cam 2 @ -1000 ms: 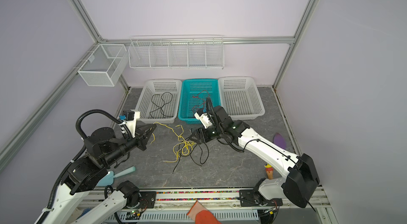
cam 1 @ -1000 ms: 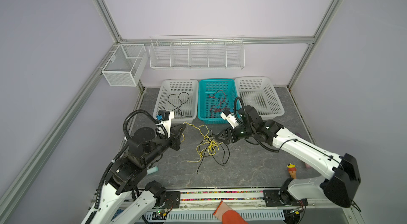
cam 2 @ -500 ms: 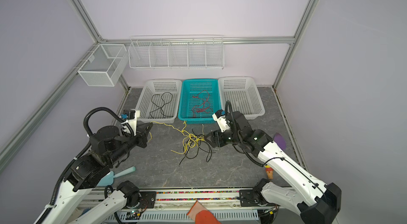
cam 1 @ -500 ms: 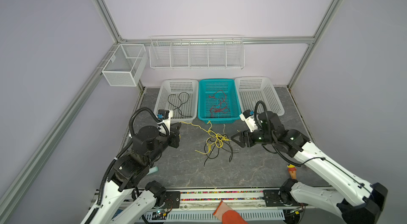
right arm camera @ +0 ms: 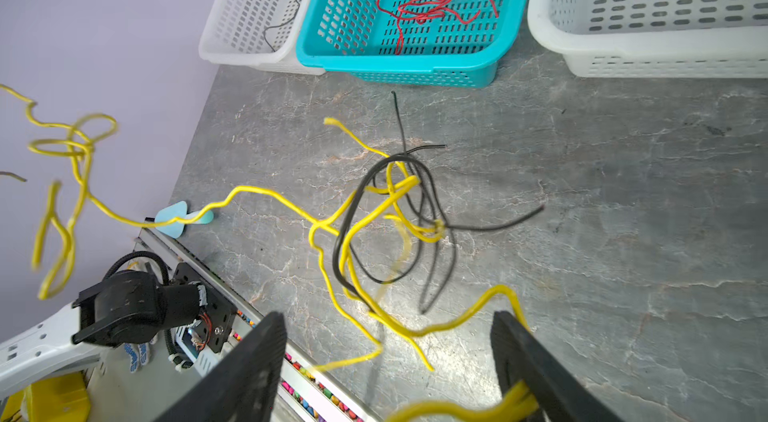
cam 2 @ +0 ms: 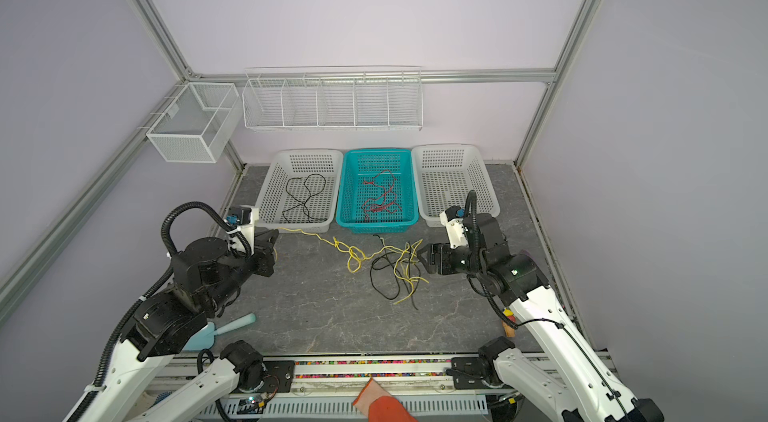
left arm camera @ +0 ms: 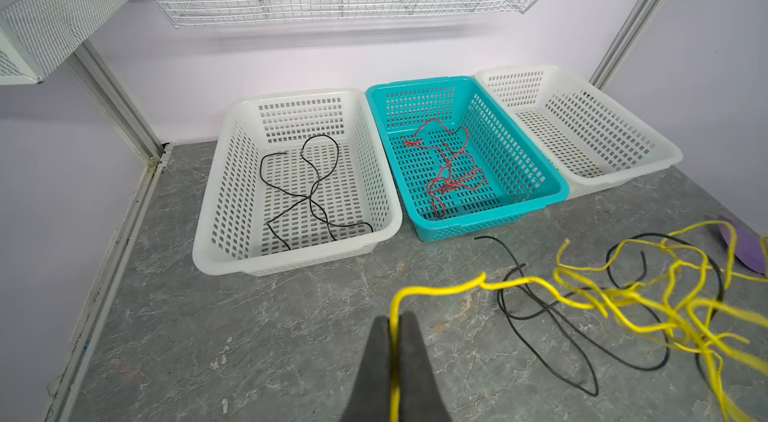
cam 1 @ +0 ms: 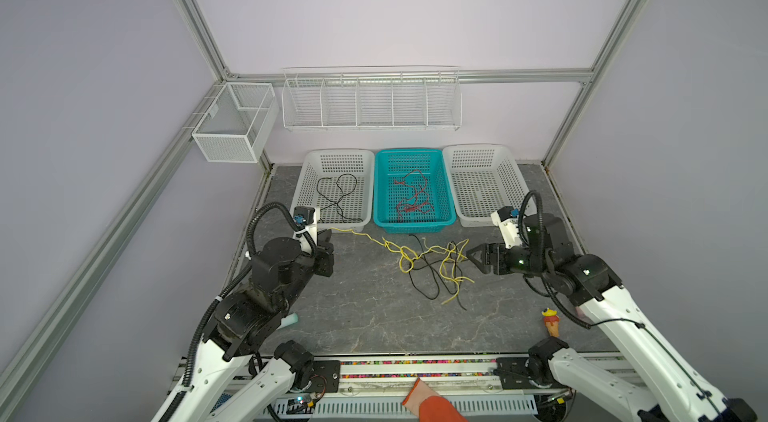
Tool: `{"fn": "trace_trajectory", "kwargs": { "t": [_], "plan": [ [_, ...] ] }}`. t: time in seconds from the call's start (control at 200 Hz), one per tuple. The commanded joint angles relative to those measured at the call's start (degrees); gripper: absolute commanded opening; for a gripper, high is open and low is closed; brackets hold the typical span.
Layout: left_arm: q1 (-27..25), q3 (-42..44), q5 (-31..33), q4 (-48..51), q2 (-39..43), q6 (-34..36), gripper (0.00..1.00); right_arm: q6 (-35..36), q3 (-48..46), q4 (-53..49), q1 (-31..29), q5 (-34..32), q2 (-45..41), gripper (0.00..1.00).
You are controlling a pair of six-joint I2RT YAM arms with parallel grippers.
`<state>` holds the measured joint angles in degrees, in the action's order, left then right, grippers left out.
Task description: Untangle the cables
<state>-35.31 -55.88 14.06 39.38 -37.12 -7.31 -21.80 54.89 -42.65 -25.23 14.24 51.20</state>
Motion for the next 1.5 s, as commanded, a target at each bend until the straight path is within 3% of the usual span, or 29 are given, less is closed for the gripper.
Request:
{"fn": "trace_trajectory", "kwargs": {
  "t": [0.0, 0.215, 0.275, 0.37, 0.625, 0.855, 0.93, 1.155, 1.315, 1.495],
  "plan": [
    [0.42, -0.02, -0.41, -0.61, 0.04, -0.96, 0.00, 0.63, -0.81, -1.88, 0.56, 4.15, 1.53, 0.81],
    [0.42, 1.01, -8.84, -4.53, -1.12, -1.79, 0.00, 2.13, 0.10, 0.20, -1.11, 3.32, 2.96, 0.79],
    [0.41, 0.86, -9.43, -4.30, -2.83, -3.00, 0.00, 2.81, 0.58, 3.23, -2.12, 6.85, 2.09, 0.79],
    [0.42, 1.82, -12.06, -7.34, -4.35, -7.06, 0.00, 3.50, -0.73, 10.48, -6.21, 9.83, 0.75, 0.80],
    [0.42, 2.12, -21.02, -16.81, -5.02, -16.90, 0.00, 6.86, -4.11, 22.50, -15.33, 8.02, 6.62, 0.80],
    [0.42, 3.45, -31.56, -19.77, -2.91, -14.40, 0.00, 5.84, -3.59, 29.82, -18.94, 4.28, 13.67, 0.78],
    [0.42, 4.07, -28.92, -18.77, -1.25, -14.04, 0.00, 7.30, -2.16, 30.88, -19.20, 5.50, 15.85, 0.73],
    [0.42, 4.31, -17.73, -18.02, 2.67, -18.14, 0.00, 8.76, -7.75, 38.74, -19.81, 7.86, 15.91, 0.73],
    [0.42, 3.85, -18.68, -18.71, 1.24, -19.92, 0.00, 7.75, -8.82, 40.53, -20.03, 8.69, 13.20, 0.73],
    [0.42, 7.32, -13.69, -23.29, 1.20, -30.74, 0.00, 5.20, -11.87, 44.79, -20.03, 13.18, 9.09, 0.74]
  ]
}}
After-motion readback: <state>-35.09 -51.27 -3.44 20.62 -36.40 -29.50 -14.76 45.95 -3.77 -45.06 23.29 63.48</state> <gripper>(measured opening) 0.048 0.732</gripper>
